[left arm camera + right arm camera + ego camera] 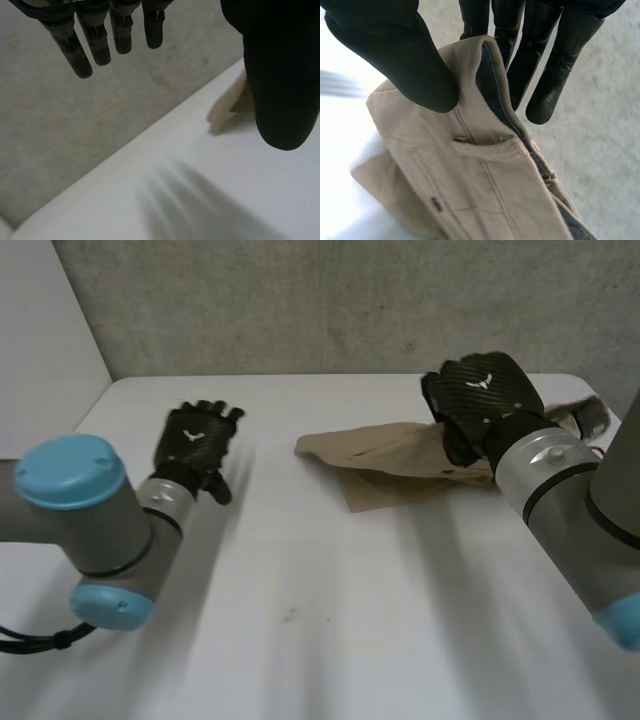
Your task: Fold the shorts.
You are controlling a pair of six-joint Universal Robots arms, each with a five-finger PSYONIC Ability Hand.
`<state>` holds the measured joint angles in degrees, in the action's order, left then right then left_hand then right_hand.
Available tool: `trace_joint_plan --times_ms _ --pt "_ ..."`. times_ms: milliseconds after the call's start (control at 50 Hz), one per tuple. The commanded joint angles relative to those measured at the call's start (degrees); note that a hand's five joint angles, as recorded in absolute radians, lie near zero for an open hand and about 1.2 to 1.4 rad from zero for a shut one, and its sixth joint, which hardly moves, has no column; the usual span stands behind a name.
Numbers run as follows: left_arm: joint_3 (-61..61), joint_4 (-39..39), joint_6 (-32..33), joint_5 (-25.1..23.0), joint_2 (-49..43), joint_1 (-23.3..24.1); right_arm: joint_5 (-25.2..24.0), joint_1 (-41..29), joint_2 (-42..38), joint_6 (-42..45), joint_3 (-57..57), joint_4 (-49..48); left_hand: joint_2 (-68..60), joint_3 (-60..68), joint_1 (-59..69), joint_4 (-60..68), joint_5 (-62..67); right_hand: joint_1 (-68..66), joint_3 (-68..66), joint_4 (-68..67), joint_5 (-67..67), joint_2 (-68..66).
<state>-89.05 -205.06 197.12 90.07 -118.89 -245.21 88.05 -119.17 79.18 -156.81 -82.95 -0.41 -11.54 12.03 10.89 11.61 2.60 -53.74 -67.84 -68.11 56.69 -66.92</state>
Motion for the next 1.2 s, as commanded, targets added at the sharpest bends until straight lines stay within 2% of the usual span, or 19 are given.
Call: trace_joint_plan --times_ms 20,100,240,320,380,400,460,540,620,660,740,880,940,1020,1100,1200 --pt "5.8 0.1 -6.37 -1.38 -7.04 4.73 0.72 -5.72 2.64 4.58 0.86 3.22 0.15 -0.64 0.5 -0.22 -1.21 -26.26 -12.16 -11.89 13.31 -13.08" --pt "9.84 0.54 -11.21 -1.21 -10.29 5.44 0.89 -7.56 3.96 5.11 0.86 3.66 -0.19 -0.3 0.84 0.12 -0.87 -26.26 -12.16 -11.89 13.31 -13.08" --pt "14.16 3.35 -14.83 -1.47 -14.35 6.24 1.07 -8.36 8.0 4.94 0.78 3.84 -1.7 1.21 2.35 1.63 0.64 -26.26 -12.16 -11.89 13.31 -13.08" --pt "15.74 4.93 -15.36 -1.38 -16.46 6.15 1.24 -8.36 9.32 4.76 0.6 3.84 -20.16 19.67 20.81 20.09 19.1 -26.26 -12.16 -11.89 13.31 -13.08" --pt "16.1 5.46 -16.23 -1.56 -16.9 6.06 1.42 -8.1 9.76 4.76 0.6 3.84 -51.73 51.24 52.38 51.66 50.67 -26.26 -12.16 -11.89 13.31 -13.08" --pt "16.36 5.37 -16.59 -1.12 -17.07 5.8 1.68 -7.58 9.76 4.76 0.51 3.84 -68.29 67.8 68.95 68.22 67.23 -26.26 -12.16 -11.89 13.31 -13.08" --pt "16.8 5.37 -16.33 -0.25 -16.9 5.18 2.56 -7.48 9.94 4.94 0.43 3.84 -68.46 67.97 69.11 68.39 67.4 -26.26 -12.16 -11.89 13.31 -13.08" --pt "16.45 5.73 -15.01 4.32 -15.15 3.96 4.23 -7.31 9.76 5.9 0.25 3.84 -68.46 67.97 69.11 68.39 67.4 -26.26 -12.16 -11.89 13.31 -13.08" --pt "12.6 6.34 -11.32 5.56 -5.32 1.23 4.76 -4.77 9.67 7.4 0.07 3.66 -68.46 67.97 69.11 68.39 67.4 -26.26 -12.16 -11.89 13.31 -13.08" --pt "8.03 6.25 -8.34 4.33 2.24 -0.18 4.41 -3.44 9.76 7.84 0.07 3.66 -68.46 67.97 69.11 68.39 67.4 -26.26 -12.16 -11.89 13.31 -13.08" --pt "2.05 6.16 -4.55 0.64 15.24 0.0 4.5 -2.65 9.67 7.49 0.25 3.31 -68.46 67.97 69.11 68.39 67.4 -26.26 -12.16 -11.89 13.31 -13.08" --pt "-2.97 9.4 -2.97 -0.33 37.2 0.35 4.41 0.16 9.76 7.4 0.69 3.22 -68.46 67.97 69.11 68.39 67.4 -26.26 -12.16 -11.89 13.31 -13.08" --pt "-2.89 12.04 -2.97 -0.59 41.19 0.44 4.15 0.6 9.76 7.83 0.86 3.31 -68.46 67.97 69.11 68.39 67.4 -26.26 -12.16 -11.89 13.31 -13.08" --pt "-3.06 15.48 -2.88 -0.59 41.2 0.26 4.15 0.6 8.98 8.36 0.95 3.75 -68.46 67.97 69.11 68.39 67.4 -26.26 -12.16 -11.89 13.31 -13.08" --pt "-2.98 17.06 -2.35 -0.24 34.97 0.26 4.06 0.6 5.92 9.24 1.65 3.4 -68.46 67.97 69.11 68.39 67.4 -26.26 -12.16 -11.89 13.31 -13.08" --pt "0.27 17.5 3.35 0.11 22.14 0.08 3.97 0.69 -1.21 10.12 5.69 3.4 -68.46 67.97 69.11 68.39 67.4 -26.26 -12.16 -11.89 13.31 -13.08"
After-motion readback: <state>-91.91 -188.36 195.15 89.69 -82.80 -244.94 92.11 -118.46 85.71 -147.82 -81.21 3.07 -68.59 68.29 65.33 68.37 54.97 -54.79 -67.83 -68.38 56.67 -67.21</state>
